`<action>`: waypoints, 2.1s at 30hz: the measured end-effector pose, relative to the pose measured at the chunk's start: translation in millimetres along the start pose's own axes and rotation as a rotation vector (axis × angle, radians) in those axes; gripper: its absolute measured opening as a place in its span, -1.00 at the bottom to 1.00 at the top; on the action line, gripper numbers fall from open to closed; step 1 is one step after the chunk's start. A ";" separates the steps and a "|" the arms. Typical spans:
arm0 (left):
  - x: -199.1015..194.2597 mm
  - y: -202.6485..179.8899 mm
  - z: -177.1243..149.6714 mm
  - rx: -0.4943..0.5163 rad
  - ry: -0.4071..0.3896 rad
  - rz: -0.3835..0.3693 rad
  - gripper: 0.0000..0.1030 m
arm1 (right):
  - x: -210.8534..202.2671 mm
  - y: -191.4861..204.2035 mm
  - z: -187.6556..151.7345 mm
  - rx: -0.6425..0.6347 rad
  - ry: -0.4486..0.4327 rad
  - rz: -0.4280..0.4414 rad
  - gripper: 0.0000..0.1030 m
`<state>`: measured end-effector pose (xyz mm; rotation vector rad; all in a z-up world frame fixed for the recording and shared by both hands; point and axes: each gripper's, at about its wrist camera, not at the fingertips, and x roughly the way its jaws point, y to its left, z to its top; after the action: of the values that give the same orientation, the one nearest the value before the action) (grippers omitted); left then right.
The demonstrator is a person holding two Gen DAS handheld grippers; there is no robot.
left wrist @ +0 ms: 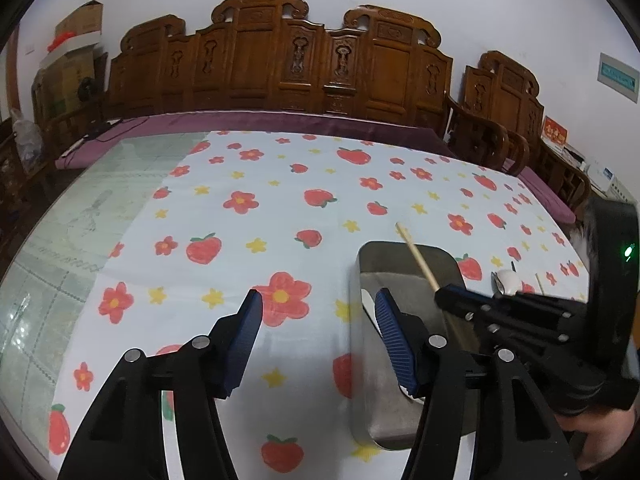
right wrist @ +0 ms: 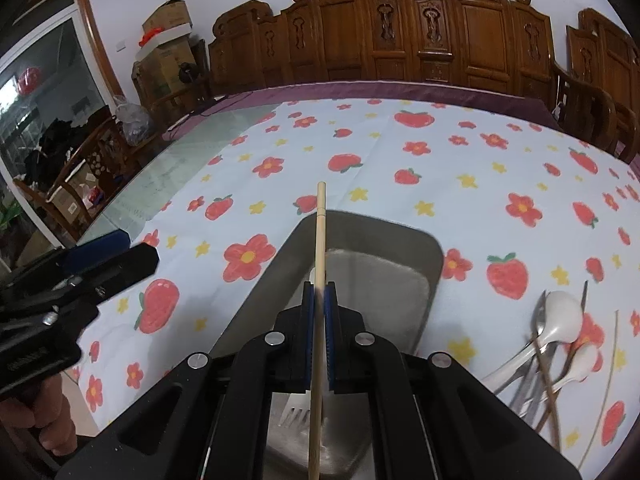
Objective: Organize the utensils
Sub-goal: 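Lower the white fork into the metal tray with left while right drops the wooden chopstick in, then grasp the dark brown chopstick from the utensil pile with the right gripper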
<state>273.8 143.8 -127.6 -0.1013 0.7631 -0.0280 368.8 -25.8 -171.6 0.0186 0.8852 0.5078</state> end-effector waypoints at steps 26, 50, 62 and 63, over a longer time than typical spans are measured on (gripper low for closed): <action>-29.5 -60.8 -11.6 0.099 -0.049 -0.033 0.48 | -113.6 -51.3 -36.9 -0.077 -0.115 -0.078 -0.84; -64.4 -161.6 -42.0 0.206 -0.013 -0.113 0.53 | -172.5 -169.0 -108.4 0.041 -0.096 -0.177 -0.40; -33.5 -186.0 -59.2 0.246 0.058 -0.114 0.53 | -89.7 -177.4 -119.3 -0.019 0.073 -0.138 -0.40; -31.3 -186.6 -59.9 0.245 0.064 -0.114 0.53 | -82.9 -177.0 -118.6 -0.023 0.090 -0.152 -0.40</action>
<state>212.0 -44.8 -130.1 0.0899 0.8119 -0.2335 311.0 -240.2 -225.9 -0.0926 0.9605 0.3792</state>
